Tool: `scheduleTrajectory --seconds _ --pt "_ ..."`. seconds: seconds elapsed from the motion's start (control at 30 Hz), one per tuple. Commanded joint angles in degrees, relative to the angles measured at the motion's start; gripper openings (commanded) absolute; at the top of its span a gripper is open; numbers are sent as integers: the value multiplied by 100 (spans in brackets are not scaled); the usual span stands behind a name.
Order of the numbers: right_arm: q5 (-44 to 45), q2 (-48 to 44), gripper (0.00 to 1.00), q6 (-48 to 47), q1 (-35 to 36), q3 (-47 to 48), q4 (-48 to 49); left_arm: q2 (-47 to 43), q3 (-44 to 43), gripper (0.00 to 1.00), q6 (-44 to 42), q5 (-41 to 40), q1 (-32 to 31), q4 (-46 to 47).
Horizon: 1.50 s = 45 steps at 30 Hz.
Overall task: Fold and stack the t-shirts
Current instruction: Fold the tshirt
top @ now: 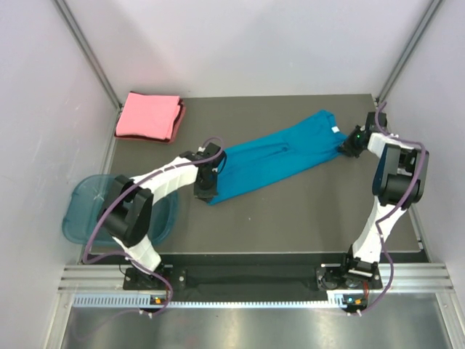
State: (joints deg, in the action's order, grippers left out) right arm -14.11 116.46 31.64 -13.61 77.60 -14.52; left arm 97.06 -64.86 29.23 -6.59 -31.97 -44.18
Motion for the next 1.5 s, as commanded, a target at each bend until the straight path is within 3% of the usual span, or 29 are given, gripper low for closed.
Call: scheduleTrajectory --seconds 0.0,0.27,0.43,0.53,0.73,1.0,1.17,1.3,1.47 --pt "400 218 18 -201 -63 316 -190 -345 140 0 170 -62 -99 -222" --pt "690 184 19 -650 -265 791 -700 -863 579 5 855 579 -635 252" --pt "681 -281 19 -721 -274 687 -745 -1346 1089 20 1497 844 -820 604" --pt "551 -580 20 -659 -265 564 -675 -1400 1055 24 1445 495 -829 342" --pt "-284 -687 20 -220 -143 257 -271 -1461 466 26 1164 -44 -829 -100" --pt "-716 -371 0 536 -54 -377 1091 -952 421 27 619 623 -820 920" --pt "-541 86 0 344 -46 -35 829 -618 615 27 592 229 -820 999" --pt "-312 464 0 -77 -46 333 486 -434 834 24 487 535 -864 1306" --pt "-57 877 0 -658 -46 1070 -207 -205 887 22 626 344 -1346 1281"
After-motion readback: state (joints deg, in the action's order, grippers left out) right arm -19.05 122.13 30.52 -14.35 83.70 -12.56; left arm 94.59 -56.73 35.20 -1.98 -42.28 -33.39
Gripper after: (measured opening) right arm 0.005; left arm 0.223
